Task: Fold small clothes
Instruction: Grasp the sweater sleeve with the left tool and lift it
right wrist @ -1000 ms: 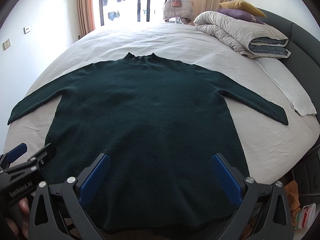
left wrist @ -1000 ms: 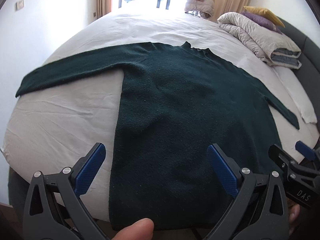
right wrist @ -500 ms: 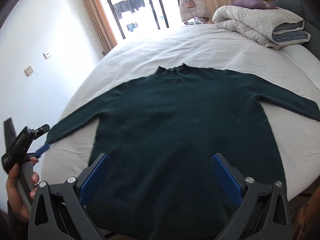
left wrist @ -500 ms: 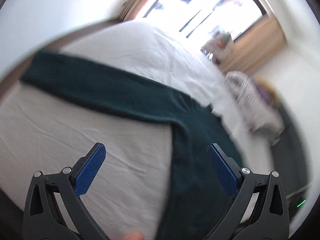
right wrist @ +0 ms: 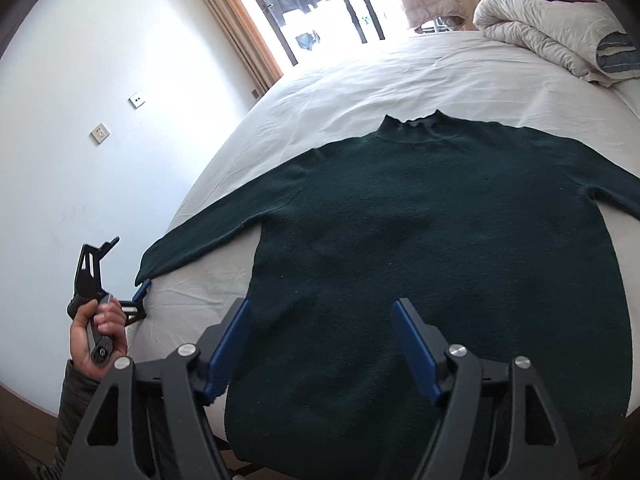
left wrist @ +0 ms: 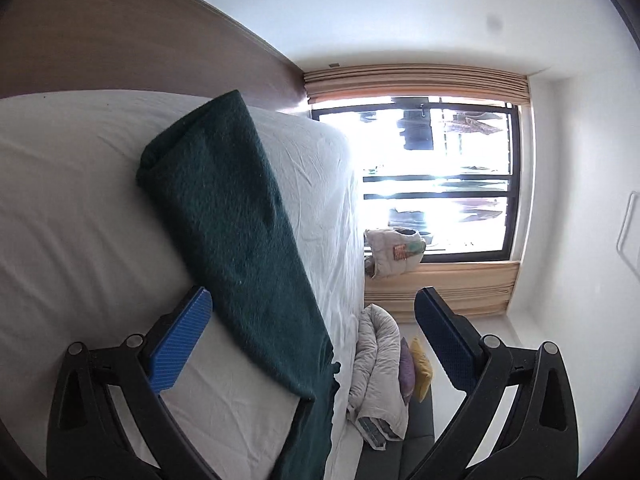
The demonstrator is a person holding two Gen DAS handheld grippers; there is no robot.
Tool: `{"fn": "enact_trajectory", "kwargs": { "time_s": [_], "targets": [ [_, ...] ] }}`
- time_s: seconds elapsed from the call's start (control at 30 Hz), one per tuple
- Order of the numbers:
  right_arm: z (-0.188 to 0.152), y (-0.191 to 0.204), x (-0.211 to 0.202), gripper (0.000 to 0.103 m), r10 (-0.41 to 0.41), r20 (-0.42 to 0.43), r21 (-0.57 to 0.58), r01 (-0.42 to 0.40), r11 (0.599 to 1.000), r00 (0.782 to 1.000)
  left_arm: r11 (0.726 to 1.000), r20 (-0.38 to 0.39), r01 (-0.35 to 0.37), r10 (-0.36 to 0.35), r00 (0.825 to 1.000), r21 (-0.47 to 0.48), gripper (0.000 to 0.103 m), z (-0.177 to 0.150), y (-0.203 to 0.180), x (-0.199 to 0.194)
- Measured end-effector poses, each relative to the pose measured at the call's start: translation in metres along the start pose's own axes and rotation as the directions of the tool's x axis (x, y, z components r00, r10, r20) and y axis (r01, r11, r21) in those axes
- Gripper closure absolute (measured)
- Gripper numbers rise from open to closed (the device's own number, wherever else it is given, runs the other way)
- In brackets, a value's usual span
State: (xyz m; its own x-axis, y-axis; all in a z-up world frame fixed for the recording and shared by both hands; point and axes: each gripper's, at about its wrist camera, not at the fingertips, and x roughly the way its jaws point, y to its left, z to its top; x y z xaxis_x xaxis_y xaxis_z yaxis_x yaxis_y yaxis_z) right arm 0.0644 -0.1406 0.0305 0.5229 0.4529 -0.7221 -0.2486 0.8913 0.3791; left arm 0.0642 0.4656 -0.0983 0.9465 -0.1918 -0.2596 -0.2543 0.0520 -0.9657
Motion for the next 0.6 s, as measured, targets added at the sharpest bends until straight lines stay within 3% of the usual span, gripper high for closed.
{"fn": "enact_trajectory", "kwargs": {
  "time_s": [0.2,0.37,0.43,0.5,0.6],
  "targets": [
    [-0.004,0.004,0.008,0.031,0.023,-0.007,-0.005,-0.023,1.0,1.0,1.0,0.0,0.0,0.0,1.0,-0.029,0.003,0.029,-0.003,0.014],
    [-0.005,0.0,0.011,0.031,0.028,-0.011,0.008,-0.028,1.0,1.0,0.997,0.003,-0.007,0.008,1.0,-0.078,0.011,0.021,0.016,0.019],
    [-0.006,-0.001,0.011,0.031,0.026,-0.007,0.013,-0.026,1.0,1.0,0.996,0.002,-0.065,0.065,0.998,-0.068,0.022,0.013,0.021,0.02],
    [-0.007,-0.002,0.012,0.031,0.024,-0.007,0.018,-0.024,1.0,1.0,0.993,0.017,-0.097,0.099,0.995,-0.065,0.023,-0.008,0.022,0.017],
    [-0.007,0.0,0.013,0.031,0.024,-0.01,0.016,-0.024,1.0,1.0,0.989,0.028,-0.142,0.144,0.989,-0.049,0.023,-0.007,0.016,0.031]
  ]
}}
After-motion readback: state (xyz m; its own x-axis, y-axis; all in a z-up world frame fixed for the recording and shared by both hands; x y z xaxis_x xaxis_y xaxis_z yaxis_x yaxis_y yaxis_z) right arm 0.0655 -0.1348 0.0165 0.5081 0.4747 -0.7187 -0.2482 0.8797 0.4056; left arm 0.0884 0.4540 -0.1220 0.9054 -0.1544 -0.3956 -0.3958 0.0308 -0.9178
